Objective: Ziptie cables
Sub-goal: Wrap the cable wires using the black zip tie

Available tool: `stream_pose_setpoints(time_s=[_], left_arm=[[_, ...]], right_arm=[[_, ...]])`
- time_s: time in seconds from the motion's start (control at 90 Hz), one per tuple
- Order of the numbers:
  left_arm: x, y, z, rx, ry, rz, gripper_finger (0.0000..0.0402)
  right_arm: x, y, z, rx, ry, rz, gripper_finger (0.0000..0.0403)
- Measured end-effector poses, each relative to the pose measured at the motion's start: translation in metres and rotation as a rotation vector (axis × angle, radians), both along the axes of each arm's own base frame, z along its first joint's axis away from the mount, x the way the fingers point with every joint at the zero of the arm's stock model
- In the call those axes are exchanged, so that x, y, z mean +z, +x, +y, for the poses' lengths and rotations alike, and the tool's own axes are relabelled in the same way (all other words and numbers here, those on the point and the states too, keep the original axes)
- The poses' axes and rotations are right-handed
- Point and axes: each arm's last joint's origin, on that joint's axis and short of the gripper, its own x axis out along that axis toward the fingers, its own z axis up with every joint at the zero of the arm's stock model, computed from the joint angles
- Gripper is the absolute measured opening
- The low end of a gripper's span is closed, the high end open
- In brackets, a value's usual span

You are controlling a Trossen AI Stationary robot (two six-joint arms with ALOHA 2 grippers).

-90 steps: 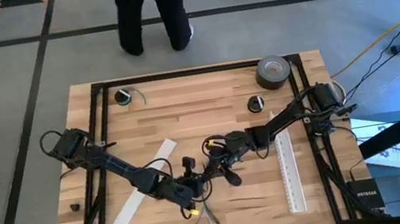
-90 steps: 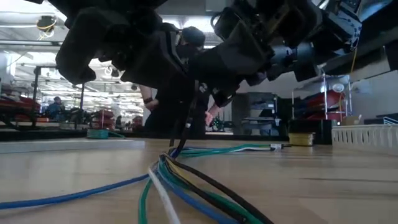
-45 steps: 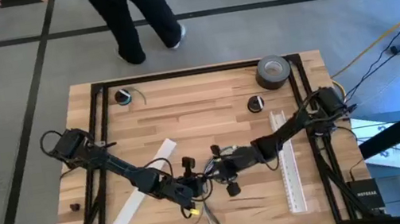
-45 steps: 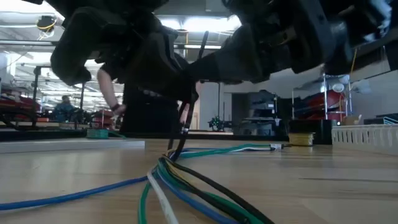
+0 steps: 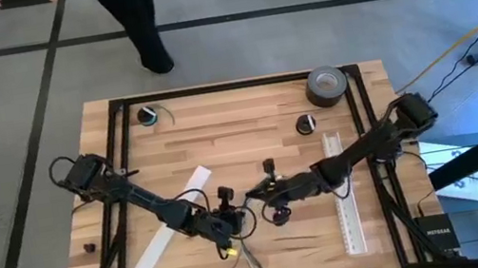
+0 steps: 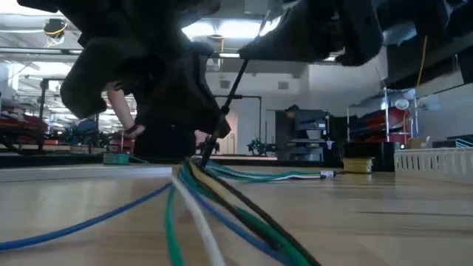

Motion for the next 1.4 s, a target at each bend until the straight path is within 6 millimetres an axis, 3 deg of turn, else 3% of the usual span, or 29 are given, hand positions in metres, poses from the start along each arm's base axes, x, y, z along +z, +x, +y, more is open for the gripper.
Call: stream_pose_setpoints(time_s=[0.544,0.689,0.922,1.067,1.4], left_arm=[[-0.002,-0.005,-0.001,-0.017,0.049,0.046,0.0000],[-0.005,-0.005,0.000,-0.026,0.045,0.063,0.0000],[-0.003,-0.002,0.002,-0.026,0.039,0.039,0.0000],[-0.003,-0.002,0.002,0.005,0.005,0.029,0.0007],[0.016,0.007,-0.002,0.158,-0.215,0.070,0.0120]], right_arm=[[0.054,-0.048,-0.024,-0.149,-0.151,0.083,0.0000],[0.062,-0.051,-0.024,-0.104,-0.044,0.053,0.0000],[0.046,-0.043,-0.017,-0.069,0.087,0.105,0.0005],[0.034,-0.039,-0.015,-0.095,0.146,0.143,0.0034],[0.024,-0.036,-0.011,-0.033,0.271,0.214,0.0159]])
